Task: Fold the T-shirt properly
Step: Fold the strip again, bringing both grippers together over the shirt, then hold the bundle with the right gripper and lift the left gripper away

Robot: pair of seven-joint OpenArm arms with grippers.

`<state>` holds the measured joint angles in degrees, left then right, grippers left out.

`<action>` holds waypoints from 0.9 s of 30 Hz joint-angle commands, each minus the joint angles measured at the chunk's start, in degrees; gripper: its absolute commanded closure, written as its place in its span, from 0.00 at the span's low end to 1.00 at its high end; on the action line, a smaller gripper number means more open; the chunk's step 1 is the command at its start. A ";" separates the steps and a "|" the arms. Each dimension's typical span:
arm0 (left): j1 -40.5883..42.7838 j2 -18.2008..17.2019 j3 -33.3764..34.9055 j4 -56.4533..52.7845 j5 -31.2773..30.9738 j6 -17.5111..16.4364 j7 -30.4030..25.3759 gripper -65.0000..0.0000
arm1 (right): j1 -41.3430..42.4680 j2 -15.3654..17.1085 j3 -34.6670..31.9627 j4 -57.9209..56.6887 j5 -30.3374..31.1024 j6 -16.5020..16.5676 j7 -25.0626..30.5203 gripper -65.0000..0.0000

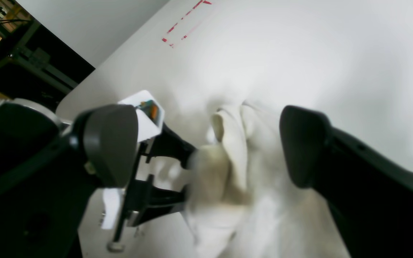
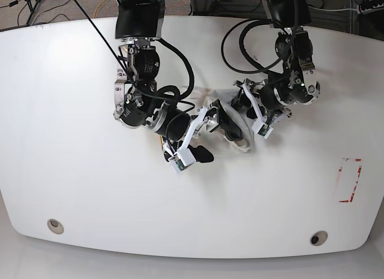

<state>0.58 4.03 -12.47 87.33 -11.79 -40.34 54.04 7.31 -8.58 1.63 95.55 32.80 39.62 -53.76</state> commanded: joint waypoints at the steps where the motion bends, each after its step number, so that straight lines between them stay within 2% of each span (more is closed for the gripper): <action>1: 0.08 -0.56 -1.29 2.56 -1.70 0.34 4.20 0.53 | 1.08 -0.34 0.09 1.20 1.53 0.38 1.76 0.08; 8: -0.71 -4.16 -3.66 8.80 -9.44 0.34 8.77 0.54 | 1.00 2.29 0.09 2.08 1.53 0.38 1.76 0.08; 13: -0.62 -9.09 -7.79 14.34 -14.80 0.34 12.55 0.54 | 0.82 3.79 0.09 2.08 1.53 0.38 1.76 0.08; 20: -0.54 -16.47 -20.72 16.98 -20.43 0.34 14.49 0.54 | -2.34 3.79 -0.18 1.99 1.53 0.38 1.58 0.08; 24: -0.54 -21.75 -27.84 16.71 -21.22 0.34 14.31 0.54 | -3.75 3.61 -0.27 1.64 1.53 0.38 1.58 0.08; 27: -0.80 -24.38 -31.88 16.71 -21.22 0.34 14.22 0.54 | -4.01 3.61 -0.27 1.64 1.53 0.38 1.58 0.08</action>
<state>0.86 -17.91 -42.68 103.13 -31.55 -39.97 69.58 1.87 -4.93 1.39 96.23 32.97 39.55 -54.06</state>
